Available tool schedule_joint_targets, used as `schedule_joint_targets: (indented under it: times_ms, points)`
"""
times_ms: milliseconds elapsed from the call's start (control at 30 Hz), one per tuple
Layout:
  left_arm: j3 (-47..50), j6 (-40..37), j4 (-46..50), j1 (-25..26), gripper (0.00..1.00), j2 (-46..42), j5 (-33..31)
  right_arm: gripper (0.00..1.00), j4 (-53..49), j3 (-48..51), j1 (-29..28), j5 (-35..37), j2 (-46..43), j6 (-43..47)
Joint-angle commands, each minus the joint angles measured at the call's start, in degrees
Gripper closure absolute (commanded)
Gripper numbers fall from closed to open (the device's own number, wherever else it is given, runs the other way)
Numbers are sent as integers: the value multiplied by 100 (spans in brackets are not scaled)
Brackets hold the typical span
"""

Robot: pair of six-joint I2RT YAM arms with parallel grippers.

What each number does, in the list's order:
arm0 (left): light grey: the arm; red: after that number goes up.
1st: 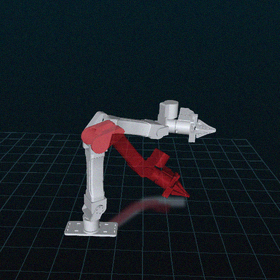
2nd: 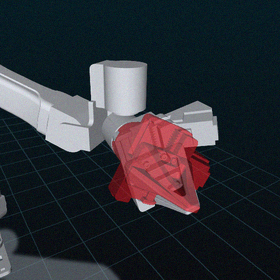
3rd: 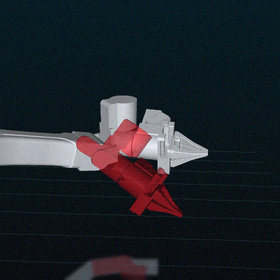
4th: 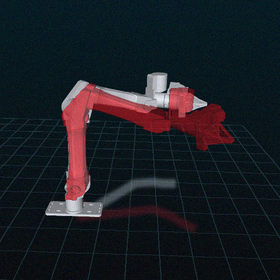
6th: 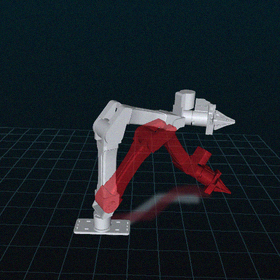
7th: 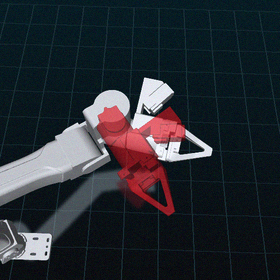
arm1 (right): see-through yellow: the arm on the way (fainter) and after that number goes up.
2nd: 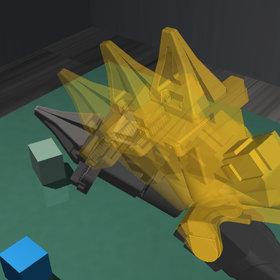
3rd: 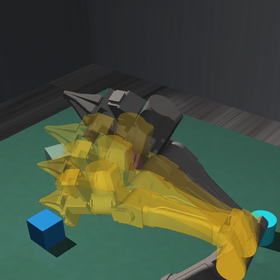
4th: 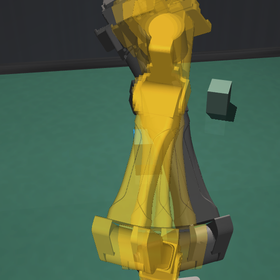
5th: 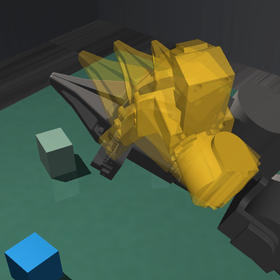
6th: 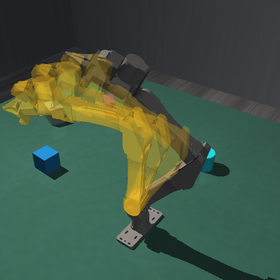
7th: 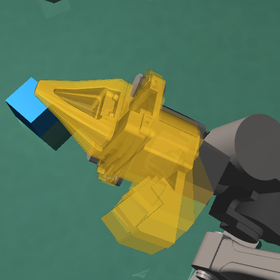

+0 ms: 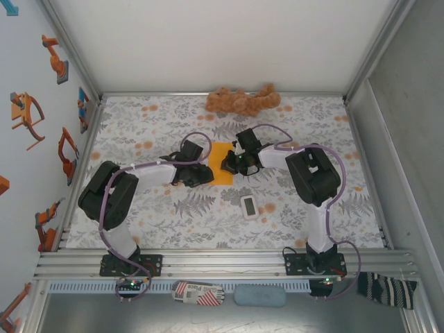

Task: Fold a paper plane with a square sheet of paper (pick it up from the middle)
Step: Fold the triangle a second time at the center of the table.

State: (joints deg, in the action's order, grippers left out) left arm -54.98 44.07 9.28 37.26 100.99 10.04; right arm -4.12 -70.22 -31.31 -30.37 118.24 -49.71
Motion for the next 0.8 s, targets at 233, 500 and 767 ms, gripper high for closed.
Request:
schedule_joint_targets:
  times_ms: [233,500,767]
  points:
    - [-348,-494,372,28,68,373,85,100,-471,-10,20,479,272,-19]
    - [-306,-928,496,23,69,545,504,100,-476,-124,72,453,182,-12]
    - [-560,-1488,765,-1,67,718,703,100,-537,-263,90,427,252,-14]
